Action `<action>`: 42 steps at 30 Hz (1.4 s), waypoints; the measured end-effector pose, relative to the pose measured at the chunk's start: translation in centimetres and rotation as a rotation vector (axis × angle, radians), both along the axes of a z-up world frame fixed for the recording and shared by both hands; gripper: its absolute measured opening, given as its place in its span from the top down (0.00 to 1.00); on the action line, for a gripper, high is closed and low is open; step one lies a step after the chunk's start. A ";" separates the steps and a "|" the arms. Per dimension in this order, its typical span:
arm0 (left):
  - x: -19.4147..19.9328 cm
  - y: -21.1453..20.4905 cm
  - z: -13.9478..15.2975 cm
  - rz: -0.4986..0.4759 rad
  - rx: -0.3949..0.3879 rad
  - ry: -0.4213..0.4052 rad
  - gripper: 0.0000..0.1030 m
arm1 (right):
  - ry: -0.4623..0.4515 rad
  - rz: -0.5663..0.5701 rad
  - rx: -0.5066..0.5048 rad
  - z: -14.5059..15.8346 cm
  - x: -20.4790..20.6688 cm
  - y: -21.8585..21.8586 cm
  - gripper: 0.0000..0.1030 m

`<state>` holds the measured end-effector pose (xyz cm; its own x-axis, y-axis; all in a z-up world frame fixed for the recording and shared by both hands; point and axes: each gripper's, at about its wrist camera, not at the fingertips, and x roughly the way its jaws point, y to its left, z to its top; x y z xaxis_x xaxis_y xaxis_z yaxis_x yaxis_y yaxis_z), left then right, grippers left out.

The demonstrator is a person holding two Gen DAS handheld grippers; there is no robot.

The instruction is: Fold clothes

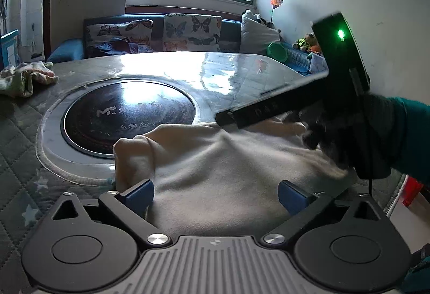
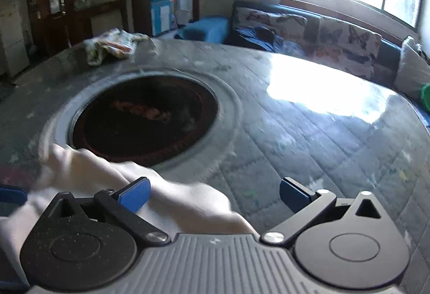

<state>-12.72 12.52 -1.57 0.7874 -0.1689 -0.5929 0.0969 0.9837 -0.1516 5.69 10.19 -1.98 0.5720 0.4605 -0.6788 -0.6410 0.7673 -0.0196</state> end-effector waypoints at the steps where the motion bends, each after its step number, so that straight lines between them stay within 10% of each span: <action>1: -0.2 -0.1 0.0 -0.001 0.000 0.001 0.02 | -0.002 0.016 0.000 0.1 -0.1 0.4 0.00; 42: -2.7 0.1 -0.8 0.053 -0.010 0.045 0.00 | -0.099 0.260 -0.126 -0.8 -4.7 8.4 0.00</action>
<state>-15.44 12.58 -2.33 0.7678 -0.1335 -0.6266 0.0374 0.9857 -0.1642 0.95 18.62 -2.78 0.5123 0.5159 -0.6866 -0.8059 0.5651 -0.1767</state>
